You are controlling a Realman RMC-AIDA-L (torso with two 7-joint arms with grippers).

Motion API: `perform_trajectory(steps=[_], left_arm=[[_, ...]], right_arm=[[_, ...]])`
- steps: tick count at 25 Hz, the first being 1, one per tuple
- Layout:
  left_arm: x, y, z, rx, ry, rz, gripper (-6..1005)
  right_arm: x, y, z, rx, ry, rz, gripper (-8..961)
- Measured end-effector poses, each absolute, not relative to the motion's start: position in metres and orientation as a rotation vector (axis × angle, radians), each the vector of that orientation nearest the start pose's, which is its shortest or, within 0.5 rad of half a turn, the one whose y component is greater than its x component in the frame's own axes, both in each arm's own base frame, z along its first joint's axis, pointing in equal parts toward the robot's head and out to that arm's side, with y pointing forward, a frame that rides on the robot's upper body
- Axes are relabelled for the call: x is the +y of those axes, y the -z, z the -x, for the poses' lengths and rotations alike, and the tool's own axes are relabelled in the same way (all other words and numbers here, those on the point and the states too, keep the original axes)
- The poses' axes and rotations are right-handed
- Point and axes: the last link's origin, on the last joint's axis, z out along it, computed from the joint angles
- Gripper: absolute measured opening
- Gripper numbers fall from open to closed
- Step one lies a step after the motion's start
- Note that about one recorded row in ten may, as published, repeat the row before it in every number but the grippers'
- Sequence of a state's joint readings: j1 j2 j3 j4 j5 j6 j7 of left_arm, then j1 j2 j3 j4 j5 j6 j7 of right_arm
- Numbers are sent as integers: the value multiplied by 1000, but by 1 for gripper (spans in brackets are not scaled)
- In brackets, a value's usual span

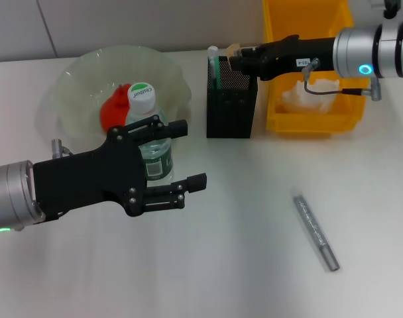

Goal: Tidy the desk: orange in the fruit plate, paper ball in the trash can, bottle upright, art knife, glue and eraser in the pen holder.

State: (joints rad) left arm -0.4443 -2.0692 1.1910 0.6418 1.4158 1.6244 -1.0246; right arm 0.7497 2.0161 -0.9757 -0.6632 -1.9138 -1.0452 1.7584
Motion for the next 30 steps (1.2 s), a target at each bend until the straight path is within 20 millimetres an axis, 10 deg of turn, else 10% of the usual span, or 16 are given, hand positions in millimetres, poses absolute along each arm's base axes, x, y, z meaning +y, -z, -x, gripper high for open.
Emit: perform_trajectory(steps=[30], left_arm=[[303,23,207,-38,1095,2744,815]], right_arm=[[441,-13,-198,688,-462,2440,585]])
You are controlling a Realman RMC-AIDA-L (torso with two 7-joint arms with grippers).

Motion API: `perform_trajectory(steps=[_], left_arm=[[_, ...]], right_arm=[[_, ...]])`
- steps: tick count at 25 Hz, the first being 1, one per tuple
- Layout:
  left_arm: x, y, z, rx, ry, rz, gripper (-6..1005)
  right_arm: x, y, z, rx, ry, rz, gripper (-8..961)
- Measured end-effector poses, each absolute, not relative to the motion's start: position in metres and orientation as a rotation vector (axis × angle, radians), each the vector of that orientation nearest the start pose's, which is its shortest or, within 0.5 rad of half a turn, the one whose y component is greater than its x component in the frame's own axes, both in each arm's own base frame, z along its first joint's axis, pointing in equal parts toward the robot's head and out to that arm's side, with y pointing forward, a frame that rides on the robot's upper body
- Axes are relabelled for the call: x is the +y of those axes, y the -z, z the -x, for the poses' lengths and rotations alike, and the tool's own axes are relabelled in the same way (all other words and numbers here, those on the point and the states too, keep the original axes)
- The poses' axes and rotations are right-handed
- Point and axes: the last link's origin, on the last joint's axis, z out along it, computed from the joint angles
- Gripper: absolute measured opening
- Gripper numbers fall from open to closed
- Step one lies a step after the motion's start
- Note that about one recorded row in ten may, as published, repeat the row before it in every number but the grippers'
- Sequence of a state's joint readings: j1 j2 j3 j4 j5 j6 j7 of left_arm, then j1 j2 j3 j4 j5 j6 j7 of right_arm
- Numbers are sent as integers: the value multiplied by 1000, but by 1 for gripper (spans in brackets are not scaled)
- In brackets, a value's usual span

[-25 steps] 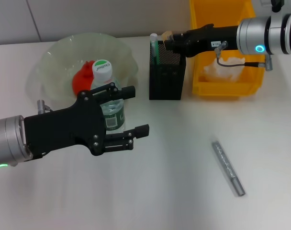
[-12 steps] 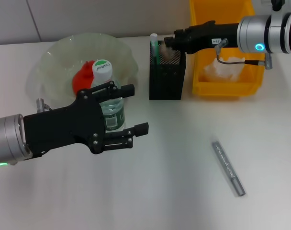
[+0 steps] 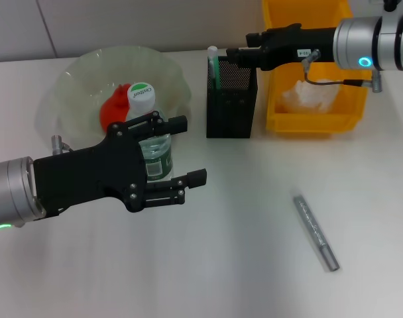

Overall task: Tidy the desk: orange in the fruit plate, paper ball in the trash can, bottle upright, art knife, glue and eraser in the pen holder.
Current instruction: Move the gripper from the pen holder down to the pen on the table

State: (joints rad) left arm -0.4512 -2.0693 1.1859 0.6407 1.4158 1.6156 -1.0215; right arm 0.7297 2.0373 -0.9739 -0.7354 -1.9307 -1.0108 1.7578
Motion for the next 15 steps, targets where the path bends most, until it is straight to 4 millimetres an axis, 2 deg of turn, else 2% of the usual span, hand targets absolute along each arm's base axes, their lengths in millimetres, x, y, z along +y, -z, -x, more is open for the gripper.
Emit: perform_trajectory(steps=[12,15], left_arm=[[304,23,208,-44,1090,2741,815],[304,23,209,-48,1087,2740,815]], right_arm=[[421,-24,-197,592,-443,2488,789],[413,-26,-195,610,-384,2509,824]])
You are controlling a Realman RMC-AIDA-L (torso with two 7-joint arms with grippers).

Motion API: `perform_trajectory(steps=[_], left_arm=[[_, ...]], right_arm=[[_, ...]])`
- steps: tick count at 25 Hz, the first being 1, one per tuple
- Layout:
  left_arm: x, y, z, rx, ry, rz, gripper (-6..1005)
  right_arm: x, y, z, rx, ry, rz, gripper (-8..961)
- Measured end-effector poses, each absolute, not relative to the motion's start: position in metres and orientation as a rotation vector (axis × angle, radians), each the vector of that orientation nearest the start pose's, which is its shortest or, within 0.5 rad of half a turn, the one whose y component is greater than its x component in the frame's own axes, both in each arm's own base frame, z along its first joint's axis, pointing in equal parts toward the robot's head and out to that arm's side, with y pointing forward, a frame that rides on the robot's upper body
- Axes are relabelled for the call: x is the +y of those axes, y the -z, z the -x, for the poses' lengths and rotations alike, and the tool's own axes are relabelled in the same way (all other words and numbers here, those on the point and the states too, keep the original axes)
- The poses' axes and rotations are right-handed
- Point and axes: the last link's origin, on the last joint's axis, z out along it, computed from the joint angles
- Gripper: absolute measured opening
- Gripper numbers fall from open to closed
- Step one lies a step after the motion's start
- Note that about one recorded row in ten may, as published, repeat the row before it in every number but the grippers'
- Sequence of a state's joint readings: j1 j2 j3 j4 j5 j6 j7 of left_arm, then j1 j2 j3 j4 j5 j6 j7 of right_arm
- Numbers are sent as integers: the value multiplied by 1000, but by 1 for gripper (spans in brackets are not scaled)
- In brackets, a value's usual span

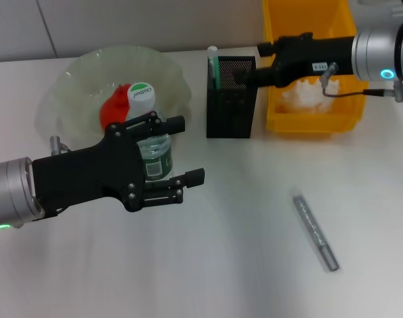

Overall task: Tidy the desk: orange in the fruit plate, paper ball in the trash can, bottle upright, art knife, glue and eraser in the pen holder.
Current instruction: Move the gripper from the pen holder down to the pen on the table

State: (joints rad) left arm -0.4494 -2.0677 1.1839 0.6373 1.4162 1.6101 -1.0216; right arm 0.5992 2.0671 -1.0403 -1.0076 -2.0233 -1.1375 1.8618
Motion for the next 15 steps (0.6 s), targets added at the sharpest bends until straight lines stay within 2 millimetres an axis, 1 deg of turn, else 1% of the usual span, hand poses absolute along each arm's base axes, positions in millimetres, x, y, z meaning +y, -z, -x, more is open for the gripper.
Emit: perform_trajectory(steps=[1,2,3,4,8,9,10,13,14,15], left_arm=[[303,23,210,-54,1086,2739,815],[303,23,210,-56,1085,2738,815],[303,23,210,-56,1085,2738,815],[303,23,211,-59,1081,2736,815],[302,24,212,-65,1078,2736,815],[302,24,213,-67,1078,2737,815],[302,24,213,-67,1078,2737,815],[301,25,213,-75,1080,2742,815],[300,25,213,-78,1082,2744,815],[300,25,213,-78,1082,2744,815]], right_arm=[[410,-26,-195,615,-352,2514,825],[404,-27,-192,612,-279,2524,825],[404,-27,-192,612,-279,2524,826],[400,-29,-190,618,-244,2526,826],[392,-33,-186,649,-215,2532,826],[386,-37,-183,675,-192,2545,826],[386,-37,-183,675,-192,2545,825],[378,-43,-178,705,-119,2564,825],[372,-45,-175,714,-54,2576,825],[372,-45,-175,714,-54,2576,825]])
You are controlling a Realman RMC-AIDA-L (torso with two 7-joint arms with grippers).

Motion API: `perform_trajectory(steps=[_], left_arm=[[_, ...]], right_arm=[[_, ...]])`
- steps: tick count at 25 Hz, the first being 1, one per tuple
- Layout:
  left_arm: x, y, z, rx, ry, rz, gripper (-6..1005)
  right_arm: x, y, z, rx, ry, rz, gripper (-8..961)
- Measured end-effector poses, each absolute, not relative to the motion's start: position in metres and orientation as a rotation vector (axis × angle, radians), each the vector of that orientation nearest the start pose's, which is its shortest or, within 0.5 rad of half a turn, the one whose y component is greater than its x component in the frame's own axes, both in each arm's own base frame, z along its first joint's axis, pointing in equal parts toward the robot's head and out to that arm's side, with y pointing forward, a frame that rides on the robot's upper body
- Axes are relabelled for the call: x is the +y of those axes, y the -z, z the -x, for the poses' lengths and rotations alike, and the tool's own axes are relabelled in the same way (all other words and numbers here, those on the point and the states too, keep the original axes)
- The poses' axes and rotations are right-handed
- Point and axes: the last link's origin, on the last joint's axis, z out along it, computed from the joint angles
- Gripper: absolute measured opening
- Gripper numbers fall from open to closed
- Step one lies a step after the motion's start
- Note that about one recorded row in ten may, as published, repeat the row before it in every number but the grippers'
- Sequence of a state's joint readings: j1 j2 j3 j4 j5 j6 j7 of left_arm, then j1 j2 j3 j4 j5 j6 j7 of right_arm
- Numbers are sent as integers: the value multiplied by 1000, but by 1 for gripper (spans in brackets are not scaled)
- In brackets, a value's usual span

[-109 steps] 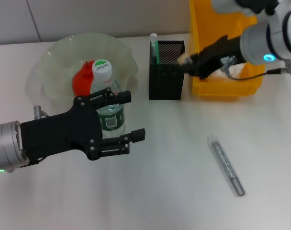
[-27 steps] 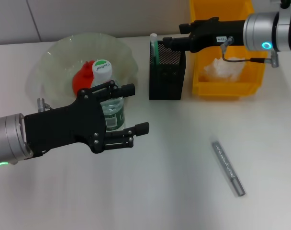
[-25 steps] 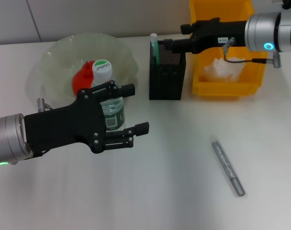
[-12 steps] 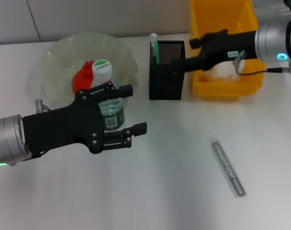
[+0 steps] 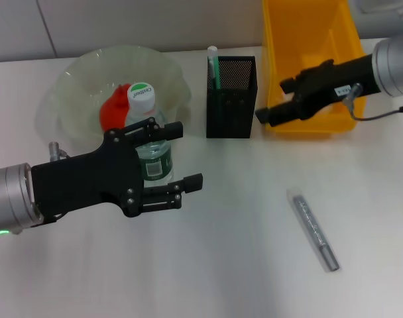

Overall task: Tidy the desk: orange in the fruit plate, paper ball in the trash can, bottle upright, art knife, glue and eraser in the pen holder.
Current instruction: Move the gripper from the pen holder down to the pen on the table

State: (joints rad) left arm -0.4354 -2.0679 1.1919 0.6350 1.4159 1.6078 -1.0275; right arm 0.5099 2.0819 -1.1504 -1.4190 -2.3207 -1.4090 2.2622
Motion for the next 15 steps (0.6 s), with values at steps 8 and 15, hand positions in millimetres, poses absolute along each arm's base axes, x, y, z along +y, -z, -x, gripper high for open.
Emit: perform_trajectory(steps=[8,15], left_arm=[[299,26,213,-84,1083,2751,815],[298,28,215,-103,1082,2757,815]], right_arm=[[353,-49,-168,745,166,2593,824],[344,-51,-161,857,222,2581,824]])
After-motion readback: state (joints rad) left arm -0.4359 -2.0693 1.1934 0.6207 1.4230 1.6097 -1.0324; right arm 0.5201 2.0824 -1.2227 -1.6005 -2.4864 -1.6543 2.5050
